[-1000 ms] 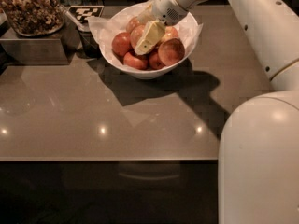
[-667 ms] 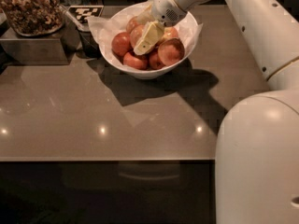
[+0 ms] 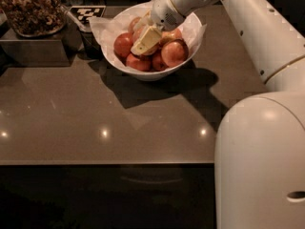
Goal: Pick apple from white bowl
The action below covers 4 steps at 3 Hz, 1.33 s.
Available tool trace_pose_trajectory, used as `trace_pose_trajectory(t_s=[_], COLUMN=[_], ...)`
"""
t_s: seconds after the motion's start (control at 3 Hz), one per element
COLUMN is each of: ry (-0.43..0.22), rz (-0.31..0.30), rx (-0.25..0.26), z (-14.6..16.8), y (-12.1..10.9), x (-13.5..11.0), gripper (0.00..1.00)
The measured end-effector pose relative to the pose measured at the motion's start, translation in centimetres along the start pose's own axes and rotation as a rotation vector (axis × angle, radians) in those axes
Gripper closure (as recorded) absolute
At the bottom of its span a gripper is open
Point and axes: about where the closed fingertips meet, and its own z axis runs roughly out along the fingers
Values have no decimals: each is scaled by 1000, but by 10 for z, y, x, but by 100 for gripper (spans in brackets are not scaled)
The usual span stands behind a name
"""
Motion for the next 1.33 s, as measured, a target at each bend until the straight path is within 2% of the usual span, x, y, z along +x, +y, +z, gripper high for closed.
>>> trace_pose_trajectory(t_s=[0.67, 1.0, 1.33], ry=[-11, -9, -14], rz=[8, 11, 12], rx=[-13, -15, -19], z=[4, 4, 3], y=[2, 3, 4], x=[0, -1, -1], gripper=[88, 100, 100])
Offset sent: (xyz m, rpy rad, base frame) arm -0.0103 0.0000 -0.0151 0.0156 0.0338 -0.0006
